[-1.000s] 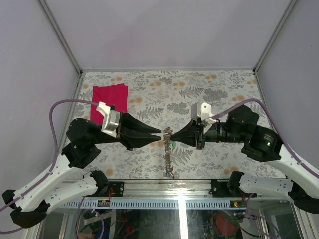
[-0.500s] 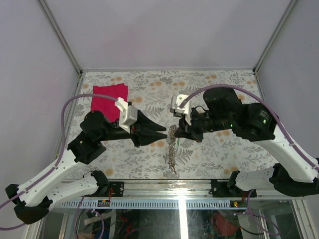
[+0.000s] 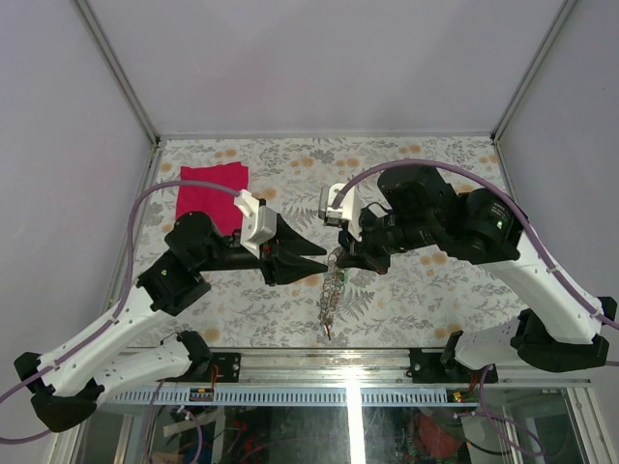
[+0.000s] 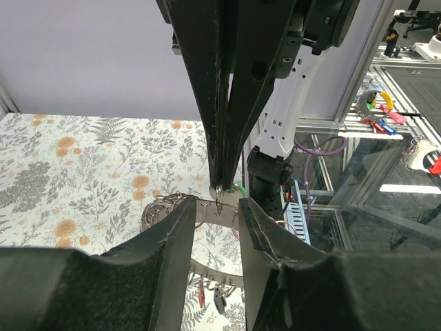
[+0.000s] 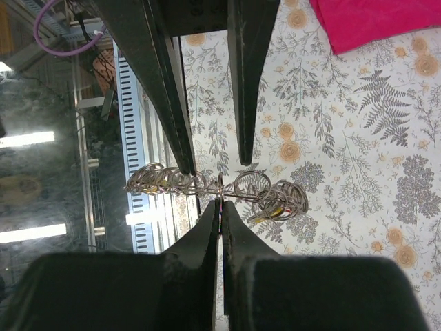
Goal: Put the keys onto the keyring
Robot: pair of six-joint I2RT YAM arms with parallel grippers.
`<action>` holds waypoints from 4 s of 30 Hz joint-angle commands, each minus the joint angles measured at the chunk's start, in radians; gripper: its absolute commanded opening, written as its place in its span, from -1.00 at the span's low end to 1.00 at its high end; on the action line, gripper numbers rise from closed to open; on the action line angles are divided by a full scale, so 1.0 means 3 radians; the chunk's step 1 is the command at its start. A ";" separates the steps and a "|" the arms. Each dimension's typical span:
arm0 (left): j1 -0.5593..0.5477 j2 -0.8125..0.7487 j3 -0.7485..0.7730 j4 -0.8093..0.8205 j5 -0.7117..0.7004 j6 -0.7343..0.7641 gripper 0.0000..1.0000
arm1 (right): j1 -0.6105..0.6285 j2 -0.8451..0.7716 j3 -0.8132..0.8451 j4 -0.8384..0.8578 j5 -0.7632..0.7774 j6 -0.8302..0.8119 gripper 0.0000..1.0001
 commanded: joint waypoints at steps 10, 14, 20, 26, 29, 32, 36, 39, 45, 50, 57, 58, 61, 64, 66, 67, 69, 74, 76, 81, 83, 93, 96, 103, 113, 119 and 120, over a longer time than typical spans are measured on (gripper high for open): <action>-0.0012 0.0142 0.0068 0.0063 0.0145 0.0054 -0.42 | 0.0064 0.0007 0.0132 0.0219 -0.0030 -0.0058 -1.00; -0.0011 0.0147 0.0070 0.0053 0.0151 0.0064 -0.62 | 0.0068 0.0018 0.0136 0.0218 -0.0048 -0.0062 -1.00; -0.0011 0.0148 0.0093 0.0040 0.0217 0.0065 -1.00 | 0.0074 -0.0025 0.0069 0.0303 -0.0068 -0.0043 -1.00; -0.0013 -0.0054 -0.0077 0.0523 0.0093 -0.0237 -1.00 | 0.0074 -0.0347 -0.0312 0.0801 -0.0026 0.0151 -0.63; -0.0011 -0.0135 -0.0159 0.0749 0.0049 -0.0380 -1.00 | 0.0077 -0.0684 -0.0802 0.1350 0.0044 0.0307 -0.49; -0.0013 -0.0196 -0.0190 0.0872 0.0004 -0.0449 -1.00 | 0.0077 -0.1118 -0.1381 0.2039 0.0201 0.0498 -0.40; -0.0011 -0.0258 -0.0224 0.1036 -0.0016 -0.0532 -1.00 | 0.0075 -0.1704 -0.2145 0.3061 0.0333 0.0755 -0.35; -0.0011 -0.0259 -0.0215 0.1087 0.0022 -0.0561 -1.00 | 0.0074 -0.1928 -0.2558 0.3546 0.0394 0.0948 -0.31; -0.0012 -0.0259 -0.0191 0.1109 0.0069 -0.0568 -1.00 | 0.0074 -0.2000 -0.2901 0.3970 0.0416 0.1413 -0.17; -0.0011 -0.0258 -0.0167 0.1080 0.0078 -0.0555 -1.00 | 0.0074 -0.1977 -0.3097 0.4274 0.0289 0.1823 -0.10; -0.0011 -0.0269 -0.0151 0.1046 0.0071 -0.0523 -1.00 | 0.0075 -0.1966 -0.3232 0.4416 0.0175 0.1981 -0.50; -0.0011 -0.0266 -0.0143 0.1033 0.0069 -0.0516 -1.00 | 0.0074 -0.1966 -0.3224 0.4396 0.0176 0.1975 -0.59; -0.0012 -0.0267 -0.0129 0.0996 0.0056 -0.0490 -1.00 | 0.0074 -0.1972 -0.3217 0.4337 0.0180 0.1953 -0.85; -0.0011 -0.0274 -0.0126 0.0989 0.0044 -0.0479 -1.00 | 0.0074 -0.1981 -0.3222 0.4276 0.0196 0.1945 -1.00; -0.0011 -0.0280 -0.0125 0.0986 0.0037 -0.0473 -1.00 | 0.0074 -0.1979 -0.3227 0.4227 0.0199 0.1946 -1.00; -0.0011 -0.0278 -0.0124 0.0986 0.0035 -0.0471 -1.00 | 0.0074 -0.1972 -0.3227 0.4206 0.0195 0.1942 -1.00; -0.0011 -0.0274 -0.0123 0.0986 0.0031 -0.0468 -1.00 | 0.0074 -0.1952 -0.3235 0.4158 0.0185 0.1936 -1.00; -0.0010 -0.0279 -0.0102 0.0972 0.0033 -0.0455 -1.00 | 0.0074 -0.1860 -0.3250 0.4070 0.0121 0.1944 -0.90; -0.0012 -0.0275 -0.0094 0.0957 0.0031 -0.0448 -1.00 | 0.0074 -0.1811 -0.3249 0.4081 0.0073 0.1948 -0.85; -0.0015 -0.0287 -0.0093 0.0947 0.0034 -0.0448 -1.00 | 0.0074 -0.1751 -0.3245 0.4153 0.0037 0.1947 -0.76; -0.0011 -0.0289 -0.0100 0.0945 0.0034 -0.0448 -1.00 | 0.0074 -0.1757 -0.3236 0.4174 0.0074 0.1916 -0.75; -0.0011 -0.0281 -0.0113 0.0962 0.0039 -0.0458 -1.00 | 0.0077 -0.1990 -0.3331 0.4569 0.0131 0.1587 -0.48; -0.0011 -0.0284 -0.0109 0.0971 0.0044 -0.0458 -1.00 | 0.0074 -0.1972 -0.3314 0.4554 0.0021 0.1479 -0.30; -0.0011 -0.0274 -0.0093 0.0968 0.0051 -0.0463 -1.00 | 0.0074 -0.1935 -0.3351 0.4690 -0.0070 0.1387 -0.23; -0.0014 -0.0290 -0.0096 0.0971 0.0043 -0.0473 -1.00 | 0.0075 -0.1785 -0.3277 0.4653 -0.0226 0.1353 -0.59; -0.0011 -0.0318 -0.0113 0.0950 0.0005 -0.0463 -1.00 | 0.0074 -0.1834 -0.3116 0.4418 -0.0188 0.1242 -1.00; -0.0016 -0.0320 -0.0118 0.0937 -0.0006 -0.0459 -1.00 | 0.0075 -0.1837 -0.3041 0.4283 -0.0162 0.1200 -1.00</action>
